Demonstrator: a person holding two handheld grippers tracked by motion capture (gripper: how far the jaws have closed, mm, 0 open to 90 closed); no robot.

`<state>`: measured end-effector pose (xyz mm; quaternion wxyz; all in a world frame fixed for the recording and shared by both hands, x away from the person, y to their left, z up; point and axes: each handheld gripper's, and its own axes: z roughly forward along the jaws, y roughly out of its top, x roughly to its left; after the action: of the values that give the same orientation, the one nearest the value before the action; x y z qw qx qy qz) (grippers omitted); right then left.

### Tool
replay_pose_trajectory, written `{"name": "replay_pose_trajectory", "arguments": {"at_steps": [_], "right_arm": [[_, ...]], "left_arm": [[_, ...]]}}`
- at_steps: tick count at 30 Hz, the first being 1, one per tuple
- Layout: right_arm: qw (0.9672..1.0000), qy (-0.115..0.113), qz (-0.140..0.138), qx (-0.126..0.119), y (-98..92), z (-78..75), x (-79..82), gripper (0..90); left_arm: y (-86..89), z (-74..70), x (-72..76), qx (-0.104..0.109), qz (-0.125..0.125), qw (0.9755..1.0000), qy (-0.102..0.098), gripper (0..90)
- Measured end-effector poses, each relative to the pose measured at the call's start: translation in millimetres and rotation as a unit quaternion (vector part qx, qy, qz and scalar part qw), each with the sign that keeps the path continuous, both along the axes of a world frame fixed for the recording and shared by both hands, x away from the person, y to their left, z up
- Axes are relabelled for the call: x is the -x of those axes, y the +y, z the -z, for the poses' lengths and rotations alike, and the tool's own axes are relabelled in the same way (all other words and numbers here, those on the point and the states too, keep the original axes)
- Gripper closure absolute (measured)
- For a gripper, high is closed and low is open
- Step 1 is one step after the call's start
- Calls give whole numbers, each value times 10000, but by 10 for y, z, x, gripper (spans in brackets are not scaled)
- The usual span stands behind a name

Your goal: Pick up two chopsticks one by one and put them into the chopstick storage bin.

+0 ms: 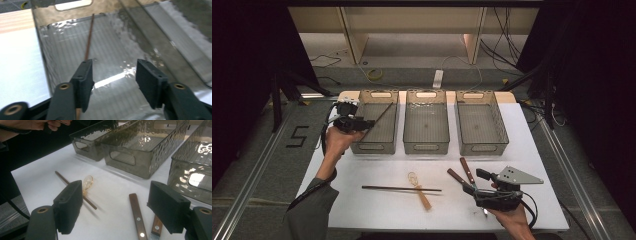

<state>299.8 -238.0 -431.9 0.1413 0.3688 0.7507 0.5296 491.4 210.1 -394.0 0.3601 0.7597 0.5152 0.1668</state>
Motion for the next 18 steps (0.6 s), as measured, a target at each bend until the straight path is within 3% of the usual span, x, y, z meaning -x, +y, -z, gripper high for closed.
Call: {"name": "replay_pose_trajectory", "arguments": {"at_steps": [5, 10, 13, 18], "right_arm": [[10000, -2, 13, 4, 0, 0, 1, 285], [10000, -33, 11, 10, 7, -8, 7, 285], [10000, -61, 6, 24, 6, -16, 19, 285], [10000, -92, 26, 28, -6, -25, 30, 285]], "left_arm": [[-95, -58, 260, 186, 330, 9993, -63, 330], [-198, -71, 446, -102, 863, 9962, 4, 253], [-245, -122, 531, -123, 1063, 9942, 53, 234], [-364, -192, 650, -356, 1363, 9900, 113, 214]]}}
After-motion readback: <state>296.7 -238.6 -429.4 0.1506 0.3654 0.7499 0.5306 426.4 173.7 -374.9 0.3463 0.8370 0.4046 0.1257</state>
